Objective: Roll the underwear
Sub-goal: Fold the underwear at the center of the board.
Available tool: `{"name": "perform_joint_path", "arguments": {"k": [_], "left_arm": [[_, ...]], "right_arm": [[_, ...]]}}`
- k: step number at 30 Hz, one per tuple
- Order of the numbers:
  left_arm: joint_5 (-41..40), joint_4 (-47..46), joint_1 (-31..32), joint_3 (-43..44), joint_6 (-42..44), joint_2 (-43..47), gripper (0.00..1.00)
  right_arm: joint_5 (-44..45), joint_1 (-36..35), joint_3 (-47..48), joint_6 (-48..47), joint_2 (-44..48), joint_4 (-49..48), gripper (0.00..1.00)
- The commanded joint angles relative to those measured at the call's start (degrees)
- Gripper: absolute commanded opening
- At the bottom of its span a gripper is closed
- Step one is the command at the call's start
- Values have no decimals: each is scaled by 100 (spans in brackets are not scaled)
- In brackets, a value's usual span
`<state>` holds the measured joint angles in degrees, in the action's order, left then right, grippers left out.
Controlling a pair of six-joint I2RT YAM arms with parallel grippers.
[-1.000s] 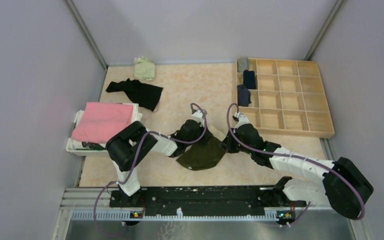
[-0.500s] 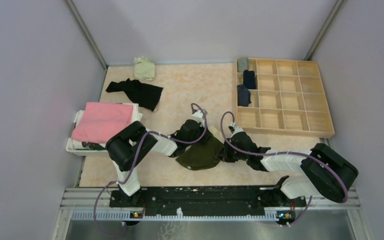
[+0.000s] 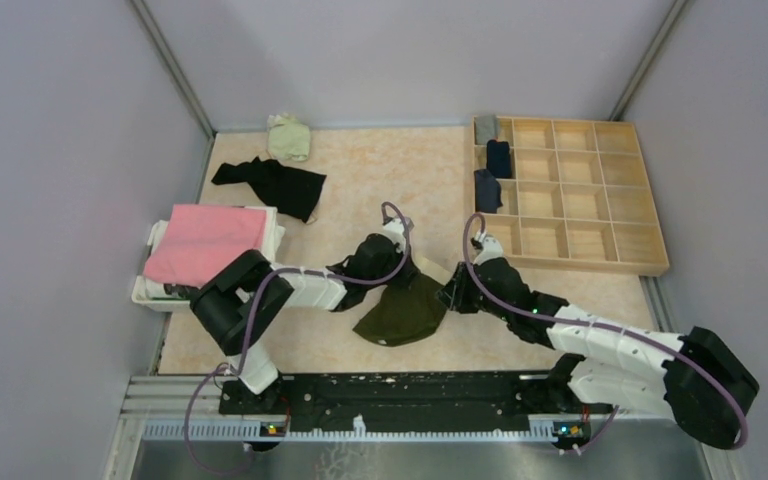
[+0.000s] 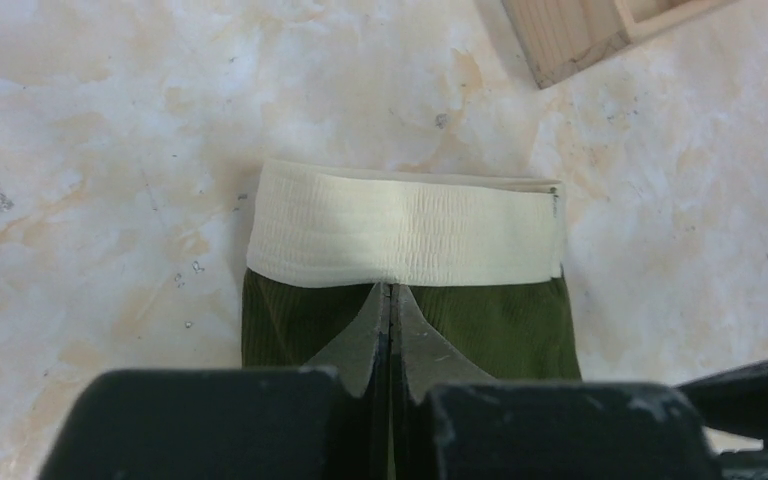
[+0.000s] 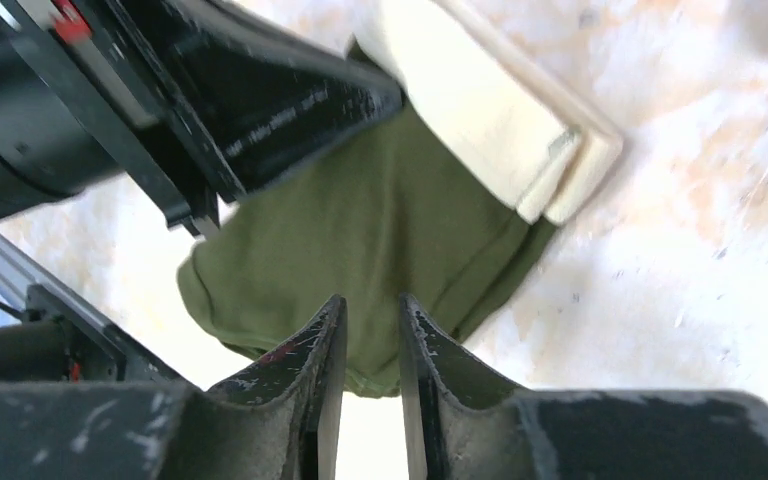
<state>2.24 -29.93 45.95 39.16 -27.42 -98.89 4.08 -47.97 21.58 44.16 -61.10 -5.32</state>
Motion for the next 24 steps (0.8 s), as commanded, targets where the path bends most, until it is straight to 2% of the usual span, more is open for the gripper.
{"name": "perform_joint_path", "arguments": {"k": [1, 3, 5, 8, 13, 19, 24], "left_arm": [[359, 442, -19, 328, 289, 652, 0], [396, 574, -23, 393, 347, 860, 0], [421, 696, -14, 393, 396, 1012, 4], [375, 763, -19, 286, 445, 1175, 6], [502, 618, -12, 179, 428, 1078, 6], [649, 294, -16, 247, 378, 773, 4], [693, 233, -16, 388, 450, 509, 2]], "right_arm": [[484, 178, 608, -348, 381, 905, 28], [685, 288, 632, -301, 457, 1189, 33], [781, 483, 581, -183, 501, 1353, 44], [733, 740, 523, -108, 472, 1389, 52], [121, 1214, 512, -71, -54, 1049, 64], [-533, 1557, 432, -209, -850, -21, 66], [-975, 1861, 422, -302, -1320, -529, 56]]}}
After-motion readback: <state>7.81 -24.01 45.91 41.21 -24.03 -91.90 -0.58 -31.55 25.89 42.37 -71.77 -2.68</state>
